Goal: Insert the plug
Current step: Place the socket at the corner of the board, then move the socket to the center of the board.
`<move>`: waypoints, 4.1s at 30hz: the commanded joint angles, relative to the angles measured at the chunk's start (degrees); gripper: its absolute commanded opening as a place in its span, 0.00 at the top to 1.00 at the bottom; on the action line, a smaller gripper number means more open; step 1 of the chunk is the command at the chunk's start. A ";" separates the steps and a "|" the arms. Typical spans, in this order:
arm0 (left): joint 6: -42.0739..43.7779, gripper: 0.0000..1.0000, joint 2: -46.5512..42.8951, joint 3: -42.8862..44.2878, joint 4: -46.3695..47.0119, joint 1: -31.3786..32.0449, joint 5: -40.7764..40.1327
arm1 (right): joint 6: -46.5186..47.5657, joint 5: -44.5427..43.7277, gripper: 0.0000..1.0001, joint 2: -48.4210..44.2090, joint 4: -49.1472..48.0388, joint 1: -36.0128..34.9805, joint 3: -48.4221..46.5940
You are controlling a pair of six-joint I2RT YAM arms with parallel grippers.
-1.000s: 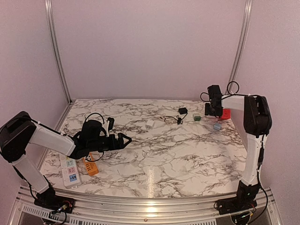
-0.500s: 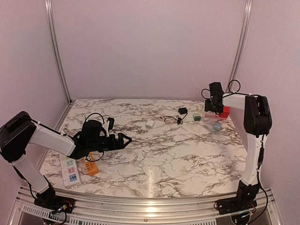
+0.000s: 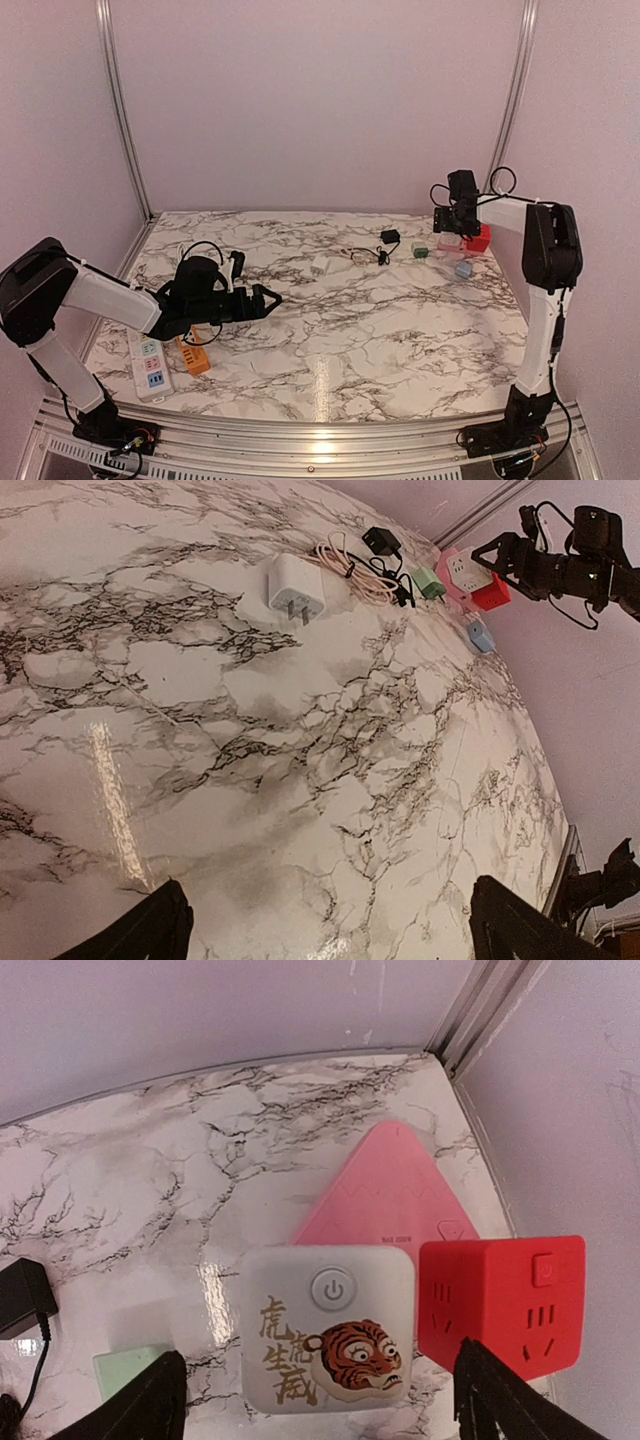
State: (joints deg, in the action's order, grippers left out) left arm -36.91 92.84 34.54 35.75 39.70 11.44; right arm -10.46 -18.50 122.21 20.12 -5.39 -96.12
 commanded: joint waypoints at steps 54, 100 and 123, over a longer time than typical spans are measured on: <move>-29.13 0.01 -8.75 9.53 -63.98 3.80 -41.06 | 1.07 7.46 0.07 -26.52 -2.17 -22.29 23.54; -15.32 0.58 0.44 11.45 -49.04 11.57 -38.24 | 0.26 7.23 0.10 -27.62 -2.30 -22.30 24.56; 17.07 0.66 18.04 25.17 -36.42 20.14 -21.64 | 0.50 6.80 0.09 -27.82 -1.32 -22.23 24.96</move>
State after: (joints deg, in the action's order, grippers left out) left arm -26.17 106.87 57.12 1.87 56.75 -15.42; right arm -10.04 -10.83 95.96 18.04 -27.16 -69.82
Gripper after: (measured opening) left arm 0.498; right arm 0.909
